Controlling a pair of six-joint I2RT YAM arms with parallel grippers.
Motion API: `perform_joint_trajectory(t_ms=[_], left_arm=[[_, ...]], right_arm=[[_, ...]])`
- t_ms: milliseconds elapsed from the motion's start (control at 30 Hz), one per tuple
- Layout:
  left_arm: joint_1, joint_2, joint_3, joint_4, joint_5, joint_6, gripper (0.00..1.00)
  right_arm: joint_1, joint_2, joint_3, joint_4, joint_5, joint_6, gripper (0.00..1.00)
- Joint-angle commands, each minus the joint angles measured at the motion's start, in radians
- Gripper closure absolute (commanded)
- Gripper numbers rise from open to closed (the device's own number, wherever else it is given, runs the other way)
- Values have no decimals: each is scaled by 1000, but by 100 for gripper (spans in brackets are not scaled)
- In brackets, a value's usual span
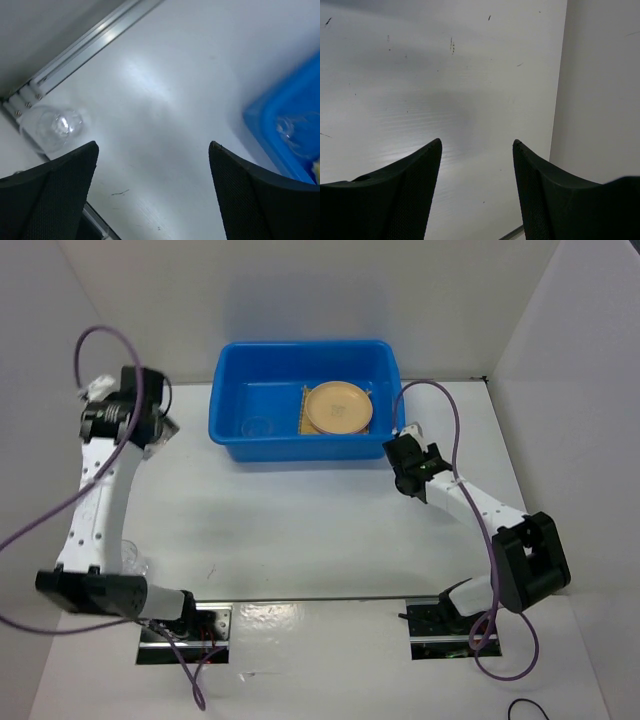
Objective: Place the mixed dishes into the plastic bin
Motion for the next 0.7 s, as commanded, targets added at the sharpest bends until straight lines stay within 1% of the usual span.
perform_joint_trajectory(t_ms=[0, 33, 67, 100, 133, 167, 200, 300, 400, 433, 467, 533, 667], left_arm=[[133, -72, -296, -41, 37, -213, 5], [173, -88, -352, -41, 50, -225, 10], [218, -97, -393, -41, 68, -236, 12], [293, -106, -466, -41, 77, -245, 14], [328, -106, -494, -41, 77, -245, 14], [387, -97, -519, -41, 77, -254, 13], [413, -88, -550, -41, 77, -255, 13], [468, -42, -570, -20, 77, -245, 8], [481, -9, -570, 5, 77, -236, 3], [507, 4, -582, 17, 77, -226, 3], [507, 16, -600, 44, 77, -210, 0], [531, 44, -610, 60, 99, -198, 0], [540, 102, -633, 140, 110, -153, 0]], right_arm=[[27, 22, -17, 33, 17, 27, 36], [27, 36, -18, 33, 17, 27, 36], [27, 47, -18, 33, 17, 27, 36], [27, 47, -18, 33, 17, 27, 36], [27, 57, -18, 33, 17, 27, 36], [36, 58, -18, 33, 8, 27, 36], [36, 67, -18, 33, 8, 27, 36], [36, 76, -18, 33, 8, 27, 36], [36, 76, -18, 33, 8, 27, 36], [36, 85, -18, 33, 8, 27, 36], [36, 85, -18, 33, 8, 27, 36], [36, 85, -18, 33, 8, 27, 36], [36, 85, -18, 33, 8, 27, 36]])
